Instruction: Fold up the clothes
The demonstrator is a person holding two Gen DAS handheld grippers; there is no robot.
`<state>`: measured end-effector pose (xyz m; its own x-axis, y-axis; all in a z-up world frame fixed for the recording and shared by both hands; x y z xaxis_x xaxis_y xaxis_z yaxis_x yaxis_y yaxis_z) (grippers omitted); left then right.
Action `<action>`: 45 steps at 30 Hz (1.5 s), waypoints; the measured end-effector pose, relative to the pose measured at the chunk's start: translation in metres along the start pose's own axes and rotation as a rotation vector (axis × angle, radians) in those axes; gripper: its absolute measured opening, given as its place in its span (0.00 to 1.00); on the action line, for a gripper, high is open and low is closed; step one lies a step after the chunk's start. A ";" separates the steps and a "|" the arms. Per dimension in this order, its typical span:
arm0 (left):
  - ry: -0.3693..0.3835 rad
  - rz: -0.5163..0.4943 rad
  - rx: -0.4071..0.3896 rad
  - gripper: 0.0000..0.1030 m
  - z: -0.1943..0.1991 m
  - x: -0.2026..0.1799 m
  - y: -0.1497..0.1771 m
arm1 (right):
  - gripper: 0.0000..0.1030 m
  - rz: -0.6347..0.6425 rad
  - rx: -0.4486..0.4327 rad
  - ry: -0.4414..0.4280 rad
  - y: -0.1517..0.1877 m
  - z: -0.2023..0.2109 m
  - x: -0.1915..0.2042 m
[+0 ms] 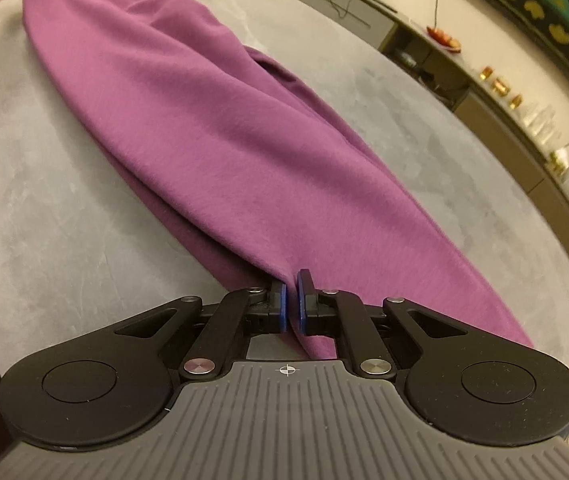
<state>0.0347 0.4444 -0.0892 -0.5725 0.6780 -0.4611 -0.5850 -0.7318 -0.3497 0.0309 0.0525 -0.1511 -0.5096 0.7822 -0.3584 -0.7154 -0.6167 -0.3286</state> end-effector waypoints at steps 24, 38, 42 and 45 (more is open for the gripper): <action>0.167 -0.668 -0.018 0.33 0.010 -0.171 0.120 | 0.49 -0.546 -0.214 -0.920 -0.146 -0.009 -0.101; 0.118 -1.076 0.268 0.30 -0.050 -0.227 0.201 | 0.56 -0.521 0.207 -1.144 -0.225 -0.117 -0.035; 0.111 -1.090 0.260 0.30 -0.051 -0.225 0.202 | 0.54 -0.501 0.184 -1.117 -0.253 -0.118 -0.033; 0.111 -1.091 0.261 0.30 -0.051 -0.224 0.202 | 0.53 -0.486 0.106 -1.106 -0.252 -0.099 -0.056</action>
<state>0.0744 0.1410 -0.0978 0.3652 0.9268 -0.0877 -0.8511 0.2942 -0.4349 0.2871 0.1552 -0.1346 -0.2730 0.6152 0.7396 -0.9547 -0.2676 -0.1298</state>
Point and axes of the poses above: each gripper's, at about its wrist camera, not at the fingertips, and z roughly against the way its jaws point, x to its left, y to its underside, the point moved 4 cm from there along -z, roughly the way its jaws point, and after that the axes turned 15 degrees about x, right-handed, at the moved point
